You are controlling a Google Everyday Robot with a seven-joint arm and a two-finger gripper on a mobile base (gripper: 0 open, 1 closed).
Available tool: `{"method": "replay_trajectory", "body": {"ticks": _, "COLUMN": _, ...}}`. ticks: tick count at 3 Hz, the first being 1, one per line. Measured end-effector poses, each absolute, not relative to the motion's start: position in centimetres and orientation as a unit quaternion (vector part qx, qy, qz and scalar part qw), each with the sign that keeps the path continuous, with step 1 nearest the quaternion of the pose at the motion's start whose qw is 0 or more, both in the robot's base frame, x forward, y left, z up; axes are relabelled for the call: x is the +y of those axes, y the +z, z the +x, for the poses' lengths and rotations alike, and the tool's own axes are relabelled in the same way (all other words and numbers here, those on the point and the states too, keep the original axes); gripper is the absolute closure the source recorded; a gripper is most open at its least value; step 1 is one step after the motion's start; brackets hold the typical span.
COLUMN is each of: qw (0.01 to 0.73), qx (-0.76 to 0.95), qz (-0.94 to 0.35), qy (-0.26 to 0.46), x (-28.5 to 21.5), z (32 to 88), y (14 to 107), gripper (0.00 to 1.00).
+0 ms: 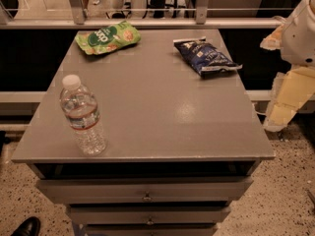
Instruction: Move water bottle near green rice chip bag
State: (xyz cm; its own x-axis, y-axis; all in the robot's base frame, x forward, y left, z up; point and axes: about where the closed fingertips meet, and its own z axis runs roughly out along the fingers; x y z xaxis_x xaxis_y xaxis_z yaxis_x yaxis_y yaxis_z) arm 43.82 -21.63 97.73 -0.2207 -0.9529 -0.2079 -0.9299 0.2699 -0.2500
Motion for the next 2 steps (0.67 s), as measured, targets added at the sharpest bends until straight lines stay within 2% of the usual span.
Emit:
{"method": "replay_trajectory", "body": {"ticks": 1, "qw": 0.164, "qx": 0.778, "qz": -0.605, "qy": -0.031, "x": -21.3, "z": 43.9, "y": 97.6, "gripper": 0.0}}
{"method": "replay_trajectory", "body": {"ticks": 2, "qw": 0.187, "qx": 0.763, "qz": -0.619, "qy": 0.005, "x": -18.8, "z": 44.1, "y": 97.1, "gripper": 0.0}}
